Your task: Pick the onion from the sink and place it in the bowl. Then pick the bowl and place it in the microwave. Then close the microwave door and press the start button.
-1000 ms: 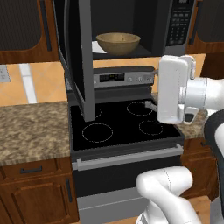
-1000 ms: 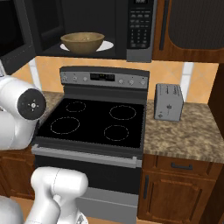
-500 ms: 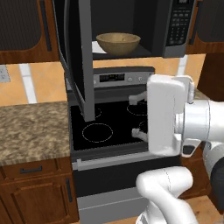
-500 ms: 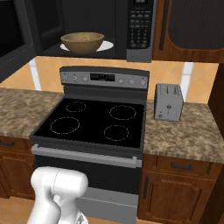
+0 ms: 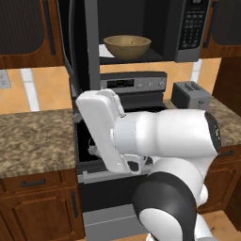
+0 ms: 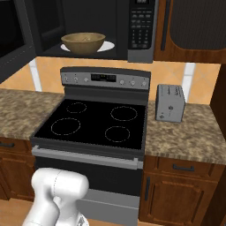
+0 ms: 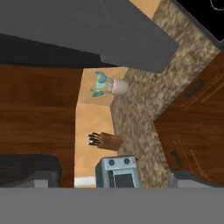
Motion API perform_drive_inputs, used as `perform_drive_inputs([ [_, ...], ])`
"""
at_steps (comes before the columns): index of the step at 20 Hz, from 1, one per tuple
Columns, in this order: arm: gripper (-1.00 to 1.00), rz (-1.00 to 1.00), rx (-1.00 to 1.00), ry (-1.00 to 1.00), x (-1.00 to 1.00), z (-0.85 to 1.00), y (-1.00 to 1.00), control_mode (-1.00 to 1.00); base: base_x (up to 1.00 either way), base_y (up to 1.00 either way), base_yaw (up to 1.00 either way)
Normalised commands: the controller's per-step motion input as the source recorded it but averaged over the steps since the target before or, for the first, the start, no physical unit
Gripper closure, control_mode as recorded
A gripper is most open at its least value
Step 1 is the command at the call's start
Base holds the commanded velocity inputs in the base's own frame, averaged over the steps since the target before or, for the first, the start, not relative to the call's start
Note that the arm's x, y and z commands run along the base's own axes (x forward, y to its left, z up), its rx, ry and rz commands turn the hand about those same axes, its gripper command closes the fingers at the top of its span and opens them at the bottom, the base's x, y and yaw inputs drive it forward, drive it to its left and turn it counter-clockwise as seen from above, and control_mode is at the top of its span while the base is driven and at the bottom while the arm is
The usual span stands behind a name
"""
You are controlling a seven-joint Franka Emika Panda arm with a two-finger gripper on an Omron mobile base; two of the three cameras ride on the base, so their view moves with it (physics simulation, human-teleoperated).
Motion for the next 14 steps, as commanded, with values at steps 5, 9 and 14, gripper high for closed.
perform_drive_inputs([
  [5, -1.00, -0.52, -0.25, 0.00, 0.95, -0.28, 0.68, -1.00, 0.00, 0.00, 0.00],
  [9, -1.00, -0.54, -0.16, 0.00, 0.84, -0.01, 0.10, -1.00, 0.00, 0.00, 0.00],
  [14, -1.00, -0.44, -0.07, 0.02, 0.87, -0.05, -0.11, -1.00, 0.00, 0.00, 0.00],
])
